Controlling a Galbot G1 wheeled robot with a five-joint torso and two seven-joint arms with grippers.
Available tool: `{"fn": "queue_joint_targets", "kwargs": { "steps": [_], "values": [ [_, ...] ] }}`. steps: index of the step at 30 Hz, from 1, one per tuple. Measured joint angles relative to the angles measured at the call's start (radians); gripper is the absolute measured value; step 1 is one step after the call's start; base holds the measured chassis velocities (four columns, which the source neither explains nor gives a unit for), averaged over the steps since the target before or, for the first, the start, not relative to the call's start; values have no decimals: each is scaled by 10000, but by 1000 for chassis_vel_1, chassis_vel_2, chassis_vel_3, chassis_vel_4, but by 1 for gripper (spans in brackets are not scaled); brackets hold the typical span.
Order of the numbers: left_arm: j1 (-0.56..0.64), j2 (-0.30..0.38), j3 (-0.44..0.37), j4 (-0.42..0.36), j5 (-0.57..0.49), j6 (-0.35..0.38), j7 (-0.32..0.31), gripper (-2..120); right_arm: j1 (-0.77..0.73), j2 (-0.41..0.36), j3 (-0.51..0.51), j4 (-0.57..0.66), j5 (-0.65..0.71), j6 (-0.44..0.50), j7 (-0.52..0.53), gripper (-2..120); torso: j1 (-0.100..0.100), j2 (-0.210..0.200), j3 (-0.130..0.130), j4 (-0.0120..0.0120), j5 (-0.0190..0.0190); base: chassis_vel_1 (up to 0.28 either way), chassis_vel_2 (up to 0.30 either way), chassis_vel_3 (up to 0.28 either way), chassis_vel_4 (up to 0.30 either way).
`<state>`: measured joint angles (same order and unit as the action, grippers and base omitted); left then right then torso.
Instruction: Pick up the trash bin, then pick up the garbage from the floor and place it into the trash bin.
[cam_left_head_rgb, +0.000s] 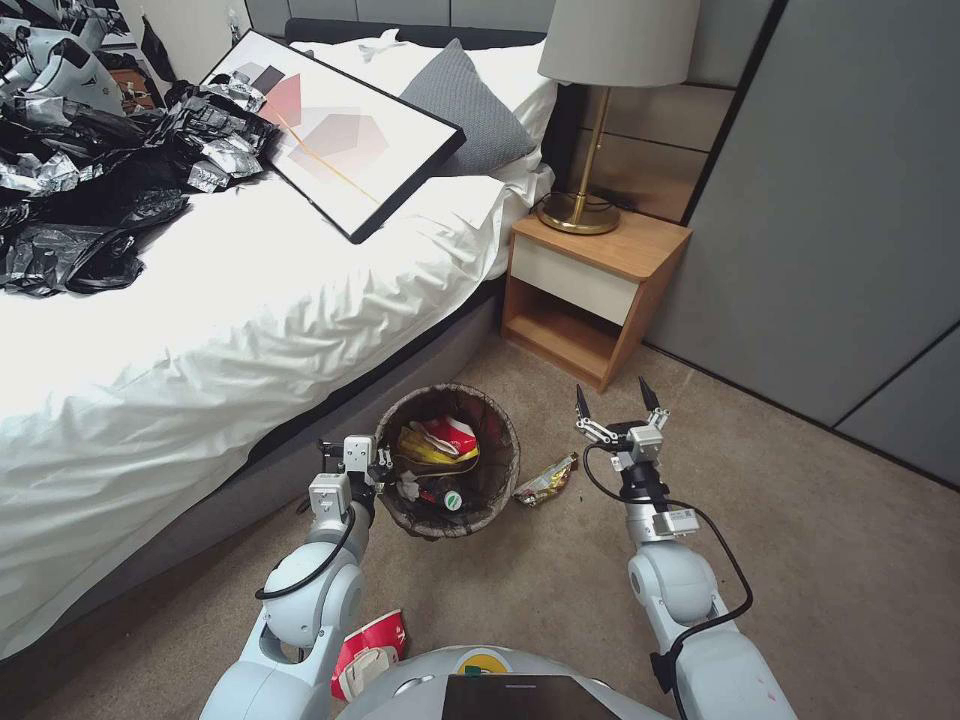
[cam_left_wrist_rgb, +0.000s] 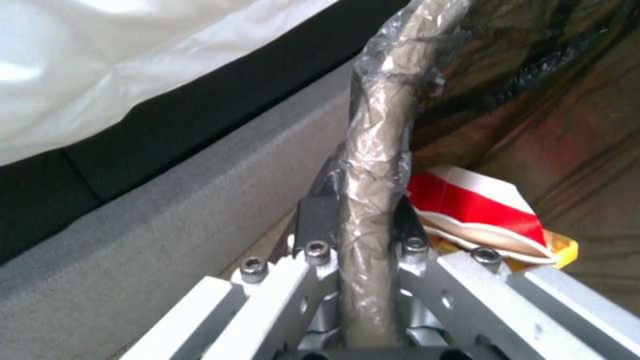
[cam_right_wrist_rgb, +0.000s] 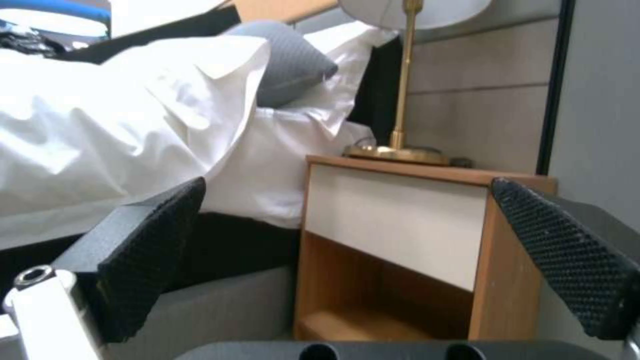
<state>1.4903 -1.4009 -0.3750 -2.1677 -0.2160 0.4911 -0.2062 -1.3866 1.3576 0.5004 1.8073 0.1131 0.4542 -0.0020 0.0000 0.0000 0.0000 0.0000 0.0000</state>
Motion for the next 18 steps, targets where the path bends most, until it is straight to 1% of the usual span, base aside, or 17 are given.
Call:
{"fn": "queue_joint_targets", "kwargs": {
  "steps": [1, 3, 4, 5, 7, 9, 10, 11, 12, 13, 16, 18],
  "values": [
    [0, 0, 0, 0, 0, 0, 0, 2, 0, 0, 0, 0, 0, 0, 0, 100, 0, 0, 0, 0, 0, 0, 0, 0, 0],
    [-7, -1, -8, -1, -2, 0, 0, 2, 116, -97, -316, 101, 368, -1208, 668, 100, 0, 0, 0, 0, 0, 0, 0, 0, 0],
    [-9, -5, -7, -1, -2, 0, 0, 2, 189, -161, -518, 201, 819, -2082, 1111, 100, 0, 0, 0, -1, -1, 0, 0, 0, 0],
    [-9, -5, -7, -1, -2, 0, 0, 2, 189, -161, -518, 201, 819, -2082, 1111, 100, 0, 0, 0, -1, -1, 0, 0, 0, 0],
    [-9, -10, -6, 0, -1, 0, 2, 2, 361, -232, -770, 219, 1524, -3113, 1631, 100, 0, 0, 0, -2, 0, 0, 0, 0, 0],
    [-10, -10, -5, 7, 0, 0, 0, 2, 732, -336, -1037, -59, 2107, -4184, 2016, 100, 0, 0, 0, 3, -1, 0, 0, 0, 0],
    [-10, -10, -5, 7, 0, 0, 0, 2, 732, -336, -1037, -59, 2107, -4184, 2016, 100, 0, 0, 0, 3, -1, 0, 0, 0, 0],
    [-12, -6, -5, 10, 0, 0, 0, 2, 880, -402, -1172, -197, 2458, -4727, 2122, 100, 0, 0, 1, 2, 0, 0, 0, 0, 0],
    [-16, -1, -5, 18, 0, 1, 0, 2, 1109, -501, -1389, -453, 2950, -5503, 2212, 100, 0, 0, 0, 1, 1, 0, 0, 0, 0],
    [-16, -1, -5, 18, 0, 1, 0, 2, 1109, -501, -1389, -453, 2950, -5503, 2212, 100, 0, 0, 0, 1, 1, 0, 0, 0, 0],
    [-23, -8, 15, 59, 2, 1, 0, 2, 1562, -655, -1834, -1328, 3292, -6270, 2172, 100, 0, 0, 1, -1, 0, 0, 0, 0, 0],
    [-24, -10, 20, 68, 4, 1, 0, 2, 1652, -668, -1922, -1506, 3358, -6357, 2160, 100, 0, 0, 1, -1, 0, 0, 0, 0, 0]
  ]
}}
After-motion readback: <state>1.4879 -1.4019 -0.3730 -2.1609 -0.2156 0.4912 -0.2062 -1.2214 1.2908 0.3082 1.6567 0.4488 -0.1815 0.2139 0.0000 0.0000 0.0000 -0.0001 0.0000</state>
